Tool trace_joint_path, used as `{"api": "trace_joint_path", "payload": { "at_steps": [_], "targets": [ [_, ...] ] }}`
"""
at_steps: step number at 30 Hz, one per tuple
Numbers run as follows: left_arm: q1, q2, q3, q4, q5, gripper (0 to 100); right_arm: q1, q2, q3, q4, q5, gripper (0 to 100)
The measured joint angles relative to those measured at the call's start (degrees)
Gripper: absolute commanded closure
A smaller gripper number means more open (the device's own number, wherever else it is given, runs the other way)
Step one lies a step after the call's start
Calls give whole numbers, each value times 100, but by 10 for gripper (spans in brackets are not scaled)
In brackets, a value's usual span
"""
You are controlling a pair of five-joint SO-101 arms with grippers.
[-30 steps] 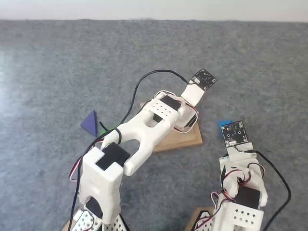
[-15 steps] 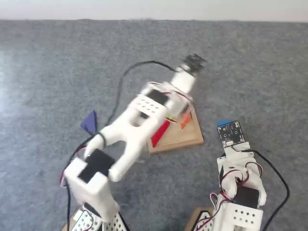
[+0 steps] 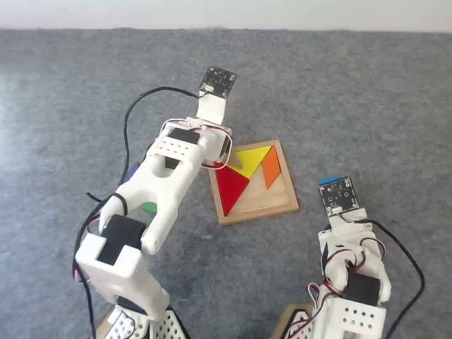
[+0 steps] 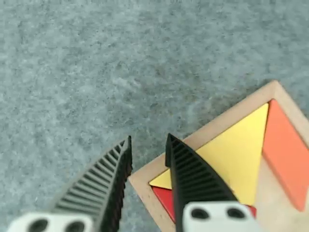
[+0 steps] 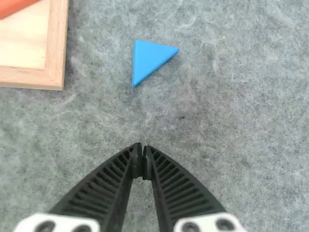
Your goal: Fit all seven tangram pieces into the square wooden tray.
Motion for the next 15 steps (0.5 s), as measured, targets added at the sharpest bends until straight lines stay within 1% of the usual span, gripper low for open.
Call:
{"api": "trace_joint_path", "payload": {
  "at_steps": [4, 8, 15],
  "targets": [
    [0, 9, 70, 0, 18, 893, 0, 0, 0, 0, 0, 991],
    [26, 9, 158, 290, 26, 893, 0, 0, 0, 0, 0, 991],
    [431, 9, 273, 422, 26, 893, 0, 0, 0, 0, 0, 991]
  ]
}}
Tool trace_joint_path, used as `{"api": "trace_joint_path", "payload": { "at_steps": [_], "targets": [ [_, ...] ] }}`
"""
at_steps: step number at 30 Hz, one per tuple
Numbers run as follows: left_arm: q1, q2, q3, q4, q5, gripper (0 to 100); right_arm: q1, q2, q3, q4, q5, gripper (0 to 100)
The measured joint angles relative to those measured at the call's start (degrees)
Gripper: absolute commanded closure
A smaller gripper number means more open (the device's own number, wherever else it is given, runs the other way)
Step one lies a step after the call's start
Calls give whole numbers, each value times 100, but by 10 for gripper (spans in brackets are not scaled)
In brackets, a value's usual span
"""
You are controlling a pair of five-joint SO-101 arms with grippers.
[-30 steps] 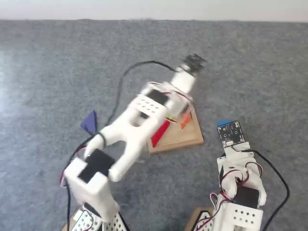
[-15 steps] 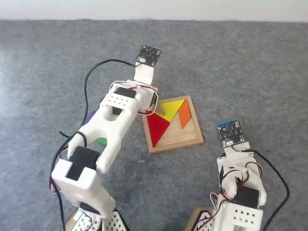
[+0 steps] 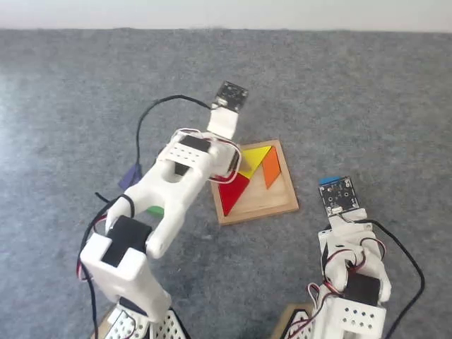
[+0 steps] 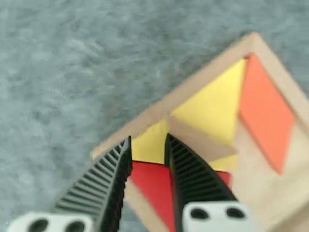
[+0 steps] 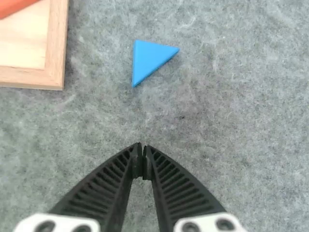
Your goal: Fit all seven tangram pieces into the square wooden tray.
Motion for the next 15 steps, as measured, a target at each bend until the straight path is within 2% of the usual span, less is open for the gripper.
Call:
{"api": "trace_joint_path", "payload": {
  "at_steps": [4, 15],
  "targets": [
    [255, 0, 0, 9, -9, 893, 0, 0, 0, 0, 0, 991],
    [334, 0, 0, -167, -79, 893, 0, 0, 0, 0, 0, 991]
  ]
}}
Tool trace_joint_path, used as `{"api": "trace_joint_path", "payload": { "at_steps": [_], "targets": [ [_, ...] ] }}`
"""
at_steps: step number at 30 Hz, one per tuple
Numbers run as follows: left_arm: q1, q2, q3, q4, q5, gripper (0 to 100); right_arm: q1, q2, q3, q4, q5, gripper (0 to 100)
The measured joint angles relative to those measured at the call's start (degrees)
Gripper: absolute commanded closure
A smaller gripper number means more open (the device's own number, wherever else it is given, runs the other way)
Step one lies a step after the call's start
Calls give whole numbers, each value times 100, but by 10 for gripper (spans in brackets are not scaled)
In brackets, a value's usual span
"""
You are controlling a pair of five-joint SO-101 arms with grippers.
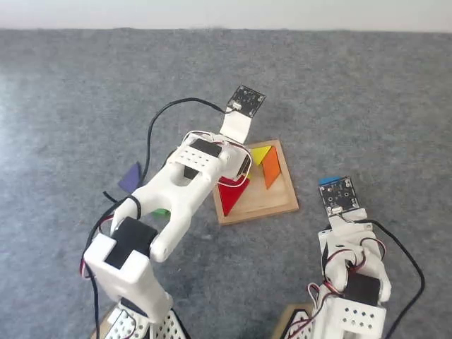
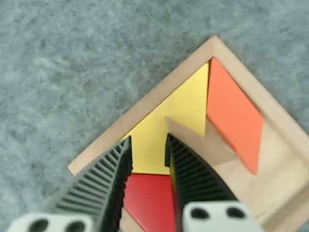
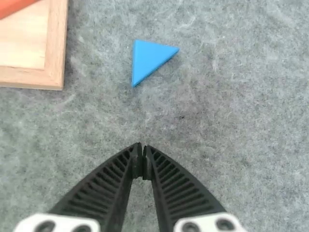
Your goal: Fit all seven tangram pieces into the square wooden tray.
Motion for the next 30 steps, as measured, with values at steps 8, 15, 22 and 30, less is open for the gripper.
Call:
{"api": "trace_joint_path", "payload": {
  "at_steps": [8, 15, 22, 30],
  "targets": [
    [237, 308, -193, -26, -185, 893, 0, 0, 0, 0, 0, 991],
    [273, 413, -387, -26, -193, 893, -9, 0, 0, 0, 0, 991],
    [396, 220, -422, -26, -352, 893, -9, 0, 0, 0, 0, 991],
    [844, -905, 862, -853, -695, 893, -9, 0, 0, 0, 0, 991]
  ]
}}
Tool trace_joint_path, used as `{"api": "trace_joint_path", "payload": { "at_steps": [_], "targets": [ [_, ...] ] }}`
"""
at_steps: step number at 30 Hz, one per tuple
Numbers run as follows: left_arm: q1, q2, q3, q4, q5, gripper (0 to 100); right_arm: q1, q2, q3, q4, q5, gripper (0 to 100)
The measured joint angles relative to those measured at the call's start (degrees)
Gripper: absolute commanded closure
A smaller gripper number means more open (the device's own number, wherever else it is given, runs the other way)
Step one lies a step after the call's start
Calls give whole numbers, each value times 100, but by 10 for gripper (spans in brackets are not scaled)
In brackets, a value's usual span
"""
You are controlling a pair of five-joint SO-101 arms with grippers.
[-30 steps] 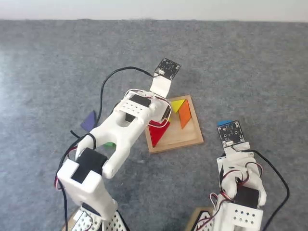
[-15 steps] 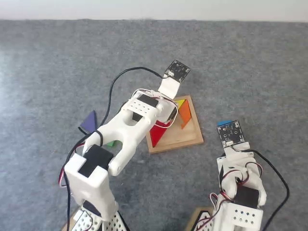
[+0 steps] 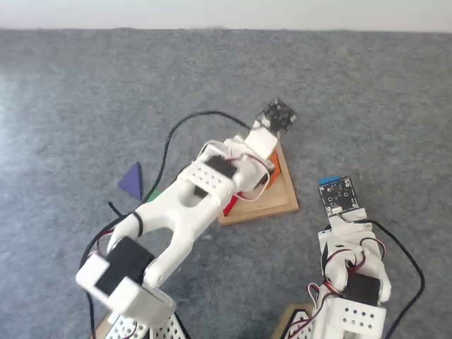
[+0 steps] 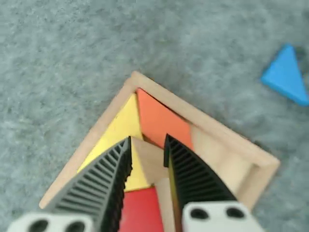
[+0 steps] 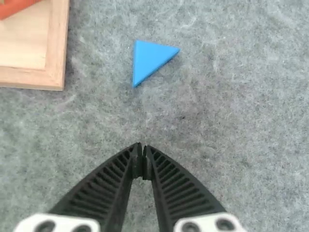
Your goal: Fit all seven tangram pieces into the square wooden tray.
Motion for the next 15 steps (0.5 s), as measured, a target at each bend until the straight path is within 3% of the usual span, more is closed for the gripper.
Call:
{"api": "trace_joint_path", "payload": {
  "at_steps": [15],
  "targets": [
    [35, 642, -123, -149, 26, 893, 0, 0, 0, 0, 0, 991]
  ]
}}
